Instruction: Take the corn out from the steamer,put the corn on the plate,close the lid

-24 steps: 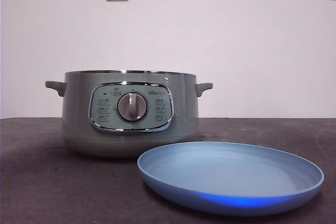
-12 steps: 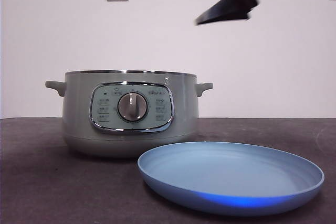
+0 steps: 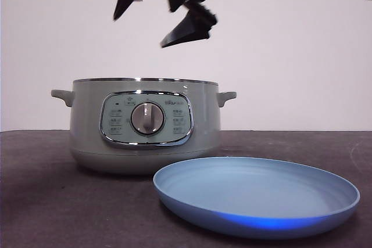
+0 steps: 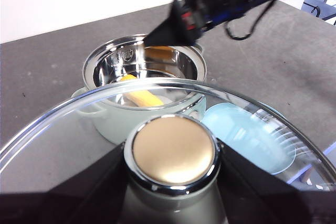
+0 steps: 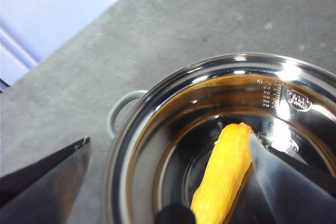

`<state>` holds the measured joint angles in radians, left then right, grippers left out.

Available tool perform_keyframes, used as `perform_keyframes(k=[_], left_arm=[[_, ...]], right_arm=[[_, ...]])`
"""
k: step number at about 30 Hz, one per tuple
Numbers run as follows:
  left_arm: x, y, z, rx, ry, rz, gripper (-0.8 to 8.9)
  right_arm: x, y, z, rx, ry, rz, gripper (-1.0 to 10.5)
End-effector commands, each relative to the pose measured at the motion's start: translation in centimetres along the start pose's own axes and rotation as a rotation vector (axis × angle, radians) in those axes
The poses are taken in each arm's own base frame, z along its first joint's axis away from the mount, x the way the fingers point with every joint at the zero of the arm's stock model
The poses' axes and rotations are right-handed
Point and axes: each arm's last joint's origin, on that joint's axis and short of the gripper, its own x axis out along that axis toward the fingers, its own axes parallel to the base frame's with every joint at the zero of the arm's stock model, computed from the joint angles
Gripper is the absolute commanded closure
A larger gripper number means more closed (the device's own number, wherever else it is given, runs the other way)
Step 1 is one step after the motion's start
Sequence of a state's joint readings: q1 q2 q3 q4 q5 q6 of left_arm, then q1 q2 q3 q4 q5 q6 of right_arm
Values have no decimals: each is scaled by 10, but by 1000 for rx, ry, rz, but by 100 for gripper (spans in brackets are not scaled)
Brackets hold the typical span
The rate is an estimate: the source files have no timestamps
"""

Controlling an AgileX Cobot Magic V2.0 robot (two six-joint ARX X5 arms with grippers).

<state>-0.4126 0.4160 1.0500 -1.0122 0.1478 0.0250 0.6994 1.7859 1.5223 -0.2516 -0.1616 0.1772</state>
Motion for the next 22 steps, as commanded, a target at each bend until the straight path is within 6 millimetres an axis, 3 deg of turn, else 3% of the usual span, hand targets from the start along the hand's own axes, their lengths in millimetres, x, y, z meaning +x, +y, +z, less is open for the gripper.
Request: perform_keyframes(k=[1, 5, 12, 22], left_arm=[[-5, -1, 5, 4, -64, -9, 822], [-5, -1, 5, 4, -64, -9, 822], [-5, -1, 4, 4, -58, -10, 822], [-5, -1, 3, 9, -46, -13, 822]], right_arm=[[23, -3, 5, -10, 28, -39, 444], [47, -7, 3, -8, 46, -73, 447], [82, -19, -22, -7, 126, -123, 447], [111, -29, -49, -5, 192, -150, 459]])
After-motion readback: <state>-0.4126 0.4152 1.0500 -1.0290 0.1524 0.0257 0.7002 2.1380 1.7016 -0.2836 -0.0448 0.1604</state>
